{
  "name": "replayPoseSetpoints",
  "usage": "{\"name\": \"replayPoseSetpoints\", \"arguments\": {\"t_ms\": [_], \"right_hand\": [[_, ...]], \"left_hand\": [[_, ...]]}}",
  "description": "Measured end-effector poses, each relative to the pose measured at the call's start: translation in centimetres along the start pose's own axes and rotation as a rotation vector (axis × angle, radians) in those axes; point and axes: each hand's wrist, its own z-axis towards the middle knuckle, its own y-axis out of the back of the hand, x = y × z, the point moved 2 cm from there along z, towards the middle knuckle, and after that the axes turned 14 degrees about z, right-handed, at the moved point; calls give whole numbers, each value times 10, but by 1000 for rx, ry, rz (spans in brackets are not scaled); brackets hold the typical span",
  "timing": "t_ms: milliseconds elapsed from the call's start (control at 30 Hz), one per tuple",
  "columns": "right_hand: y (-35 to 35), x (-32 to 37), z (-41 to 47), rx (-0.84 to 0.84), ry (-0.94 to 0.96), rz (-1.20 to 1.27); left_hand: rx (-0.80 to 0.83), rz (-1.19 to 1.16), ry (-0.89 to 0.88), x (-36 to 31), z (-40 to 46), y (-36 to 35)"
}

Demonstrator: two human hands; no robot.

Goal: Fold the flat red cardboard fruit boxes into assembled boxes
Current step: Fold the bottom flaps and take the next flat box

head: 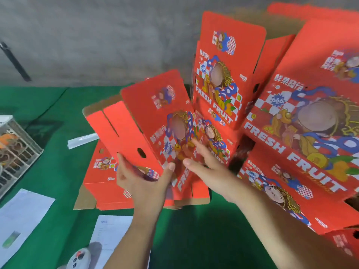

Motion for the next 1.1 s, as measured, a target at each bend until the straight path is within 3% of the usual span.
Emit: {"name": "replayPoseSetpoints", "arguments": {"t_ms": [100, 233, 367, 467, 533, 600, 800, 967, 1100], "right_hand": [[-20, 4, 29, 83, 62, 39], [-8, 9, 74, -25, 247, -157], [7, 33, 137, -11, 389, -113], [28, 62, 211, -106, 462, -93], [46, 71, 256, -196, 364, -65], [57, 61, 278, -311, 155, -13], [36, -25, 244, -317, -184, 68], [26, -108, 162, -442, -379, 10], [14, -159, 98, -428, -585, 65]], "left_hand": [[-23, 6, -170, -13, 16, -22], [27, -112, -81, -13, 49, -39], [129, 15, -274, -36, 111, -59], [266, 257, -326, -58, 191, -89], [419, 373, -175, -68, 233, -106], [522, 332, -83, -66, 246, -117], [533, 480, 5, 17, 196, -134], [622, 970, 214, 96, 131, -110], [728, 1133, 70, 122, 82, -91]]}}
